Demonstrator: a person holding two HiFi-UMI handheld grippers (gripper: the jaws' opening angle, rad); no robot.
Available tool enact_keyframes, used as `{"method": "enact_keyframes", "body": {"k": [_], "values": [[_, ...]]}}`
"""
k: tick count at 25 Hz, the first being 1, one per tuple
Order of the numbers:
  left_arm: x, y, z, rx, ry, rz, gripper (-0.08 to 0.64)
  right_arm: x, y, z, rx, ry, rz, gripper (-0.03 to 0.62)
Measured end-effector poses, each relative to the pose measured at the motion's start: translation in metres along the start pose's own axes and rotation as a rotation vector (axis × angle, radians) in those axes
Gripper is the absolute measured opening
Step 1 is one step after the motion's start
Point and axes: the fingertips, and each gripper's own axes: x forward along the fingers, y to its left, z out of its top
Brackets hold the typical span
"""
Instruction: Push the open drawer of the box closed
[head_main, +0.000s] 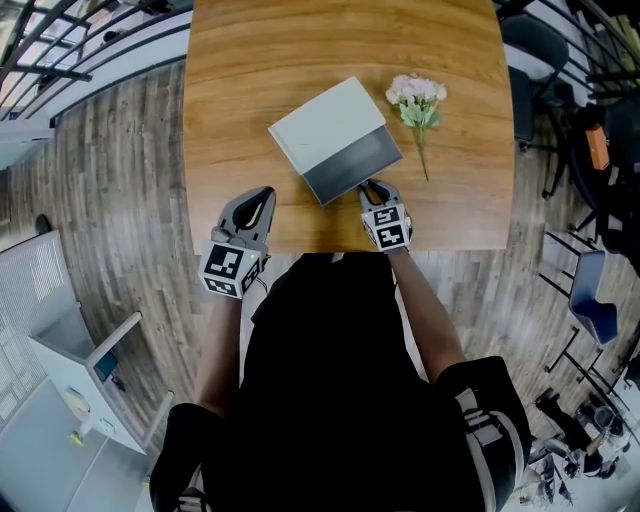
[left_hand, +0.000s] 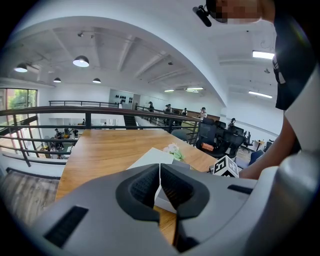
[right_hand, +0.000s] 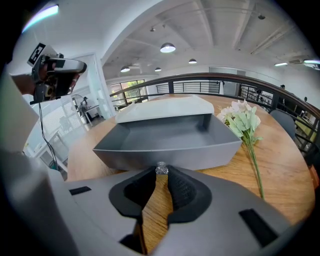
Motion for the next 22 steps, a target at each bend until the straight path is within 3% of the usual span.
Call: {"method": "enact_keyframes", "body": {"k": [22], "values": [[0.001, 0.005, -0.003, -0.012, 0.003, 0.011, 0.025, 0.015, -0.004, 0.015, -0.013, -0.010, 0.010, 0.087]]}}
